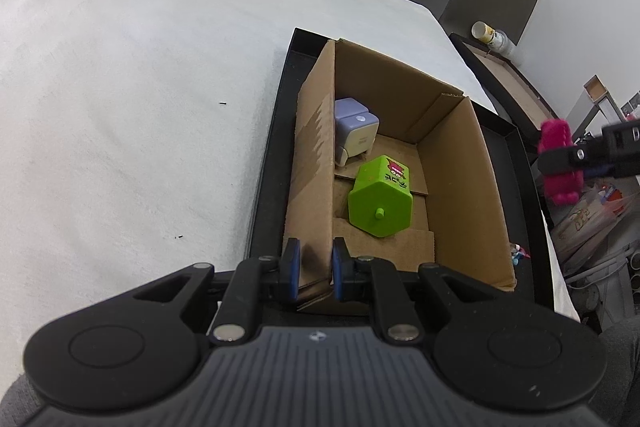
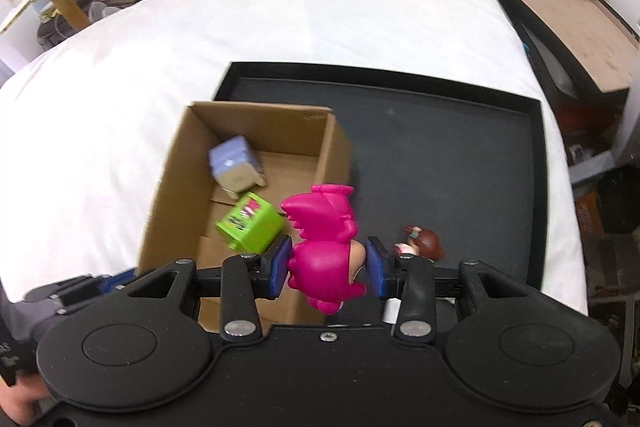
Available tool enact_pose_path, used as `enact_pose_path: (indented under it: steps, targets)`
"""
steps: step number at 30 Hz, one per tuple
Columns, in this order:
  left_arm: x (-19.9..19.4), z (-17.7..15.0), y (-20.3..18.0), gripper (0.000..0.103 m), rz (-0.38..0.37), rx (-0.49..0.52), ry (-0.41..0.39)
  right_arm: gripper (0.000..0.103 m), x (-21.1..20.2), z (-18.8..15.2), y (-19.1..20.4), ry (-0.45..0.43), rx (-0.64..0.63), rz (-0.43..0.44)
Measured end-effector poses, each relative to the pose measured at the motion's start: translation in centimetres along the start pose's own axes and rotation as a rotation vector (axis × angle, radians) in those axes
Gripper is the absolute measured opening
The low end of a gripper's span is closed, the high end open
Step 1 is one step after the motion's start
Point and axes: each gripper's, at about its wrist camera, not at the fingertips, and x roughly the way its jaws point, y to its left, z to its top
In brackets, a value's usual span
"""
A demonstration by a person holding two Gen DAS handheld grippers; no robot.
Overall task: Organize rigid objects
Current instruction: 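Carry the pink dinosaur over the box and open the right tool, then move the right tool back over the tray toward the red crab figure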
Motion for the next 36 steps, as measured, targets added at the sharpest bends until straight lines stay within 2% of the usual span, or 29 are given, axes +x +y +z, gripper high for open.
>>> enact_pose_path:
  steps: [17, 23, 29, 33, 36]
  targets:
    - [-0.2, 0.0, 0.7, 0.015, -0.032, -0.015, 0.0, 0.04, 3.0, 2.0, 5.0, 0.016, -0.072, -0.008]
    - [-0.2, -0.1, 1.0, 0.015, -0.04, -0.022, -0.003, 0.04, 3.9, 2.7, 5.7, -0.019, -0.078, -0.034]
    - [-0.2, 0.0, 1.2, 0.015, -0.043, -0.025, -0.003, 0.054, 3.6, 3.2, 5.6, -0.081, -0.075, -0.073]
    - [-0.1, -0.1, 1.1, 0.015, -0.044, -0.027, 0.0, 0.075, 2.8, 2.7, 5.5, -0.102, -0.109, -0.079]
    - [-0.1, -0.1, 1.0, 0.015, -0.042, -0.022, 0.001, 0.078, 2.3, 2.1, 5.0, -0.118, -0.125, -0.089]
